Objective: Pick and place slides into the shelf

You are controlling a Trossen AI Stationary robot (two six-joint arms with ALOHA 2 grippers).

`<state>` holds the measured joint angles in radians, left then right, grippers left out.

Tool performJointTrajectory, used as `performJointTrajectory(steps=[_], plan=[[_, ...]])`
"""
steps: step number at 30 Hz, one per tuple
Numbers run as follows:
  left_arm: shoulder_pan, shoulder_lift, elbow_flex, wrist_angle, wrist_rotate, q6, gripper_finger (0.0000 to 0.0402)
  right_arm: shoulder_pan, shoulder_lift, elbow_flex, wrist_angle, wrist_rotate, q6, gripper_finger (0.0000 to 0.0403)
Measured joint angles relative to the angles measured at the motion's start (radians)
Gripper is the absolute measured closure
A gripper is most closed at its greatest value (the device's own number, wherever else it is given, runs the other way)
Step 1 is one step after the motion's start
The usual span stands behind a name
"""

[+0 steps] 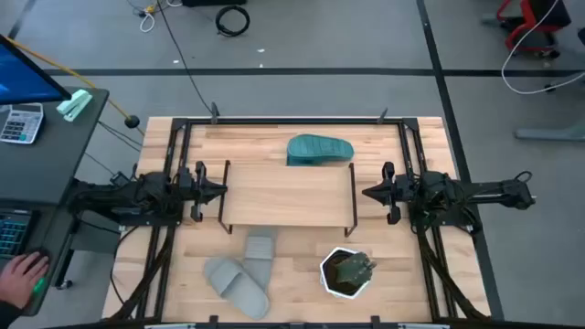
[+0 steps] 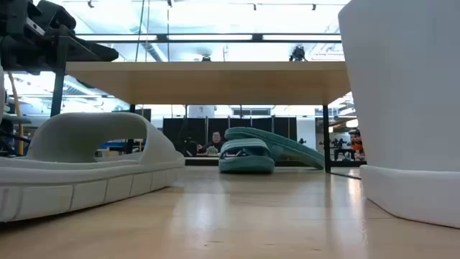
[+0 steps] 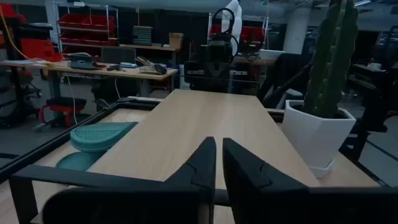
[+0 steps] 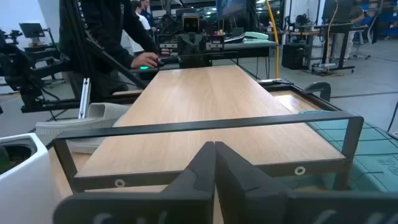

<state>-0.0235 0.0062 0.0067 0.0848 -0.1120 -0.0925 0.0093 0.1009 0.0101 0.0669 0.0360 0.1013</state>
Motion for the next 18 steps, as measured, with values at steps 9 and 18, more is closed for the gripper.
performJointTrajectory(steps=[9,18], plan=[[0.0,0.0,0.0,0.0,0.0,0.0,0.0377,0.0,0.0,0.0,0.0,0.0,0.0,0.0389],[0.0,0.0,0.0,0.0,0.0,0.0,0.0366,0.0,0.0,0.0,0.0,0.0,0.0,0.0389]])
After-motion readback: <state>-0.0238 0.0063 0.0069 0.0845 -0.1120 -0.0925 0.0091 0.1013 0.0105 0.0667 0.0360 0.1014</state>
